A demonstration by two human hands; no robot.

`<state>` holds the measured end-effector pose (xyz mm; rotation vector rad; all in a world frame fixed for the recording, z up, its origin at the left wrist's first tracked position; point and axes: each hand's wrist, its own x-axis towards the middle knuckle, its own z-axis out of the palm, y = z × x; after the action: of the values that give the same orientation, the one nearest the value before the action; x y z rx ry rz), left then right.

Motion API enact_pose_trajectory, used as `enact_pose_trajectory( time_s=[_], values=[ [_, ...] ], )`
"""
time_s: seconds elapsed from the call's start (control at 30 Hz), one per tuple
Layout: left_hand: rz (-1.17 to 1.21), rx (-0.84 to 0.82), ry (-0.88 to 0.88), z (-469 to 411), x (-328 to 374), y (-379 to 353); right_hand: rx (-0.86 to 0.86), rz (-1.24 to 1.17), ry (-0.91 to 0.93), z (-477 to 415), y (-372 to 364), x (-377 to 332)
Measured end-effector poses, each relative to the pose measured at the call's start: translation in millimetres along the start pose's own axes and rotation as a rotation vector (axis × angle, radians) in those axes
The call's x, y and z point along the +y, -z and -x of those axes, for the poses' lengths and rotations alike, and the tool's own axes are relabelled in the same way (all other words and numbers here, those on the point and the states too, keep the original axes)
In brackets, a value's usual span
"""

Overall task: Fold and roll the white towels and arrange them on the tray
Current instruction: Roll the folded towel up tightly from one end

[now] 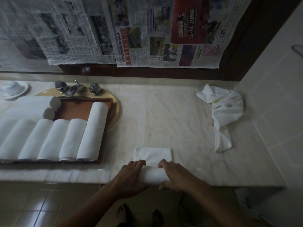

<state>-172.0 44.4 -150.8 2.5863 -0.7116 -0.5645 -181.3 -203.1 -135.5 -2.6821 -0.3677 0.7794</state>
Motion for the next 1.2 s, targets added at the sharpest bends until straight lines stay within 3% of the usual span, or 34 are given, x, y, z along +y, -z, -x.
enact_pose_trajectory(
  time_s=[0.1,0.27,0.4,0.47,0.57,0.83,1.07,1.2],
  values=[
    [0.076,0.0,0.007,12,-1,-8,0.009,-0.08,0.01,8,-10,5],
    [0.148,0.037,0.061,0,-9,-6,0.171,-0.103,0.032,8,-13,5],
    [0.155,-0.026,0.164,-18,-4,8,0.569,0.061,0.11,13,-31,-7],
    [0.204,-0.045,0.209,-24,-5,10,0.652,0.109,0.17,14,-47,-15],
    [0.291,-0.033,0.255,-29,-8,9,0.553,0.183,0.161,12,-61,-21],
    [0.635,0.273,0.473,-25,-7,3,0.306,0.285,0.062,-25,-23,-7],
    [0.774,0.282,0.641,-31,-5,7,0.093,0.309,0.033,-60,26,-5],
    [1.049,0.229,0.75,-38,-4,2,0.036,0.282,0.045,-69,37,-8]
  ],
)
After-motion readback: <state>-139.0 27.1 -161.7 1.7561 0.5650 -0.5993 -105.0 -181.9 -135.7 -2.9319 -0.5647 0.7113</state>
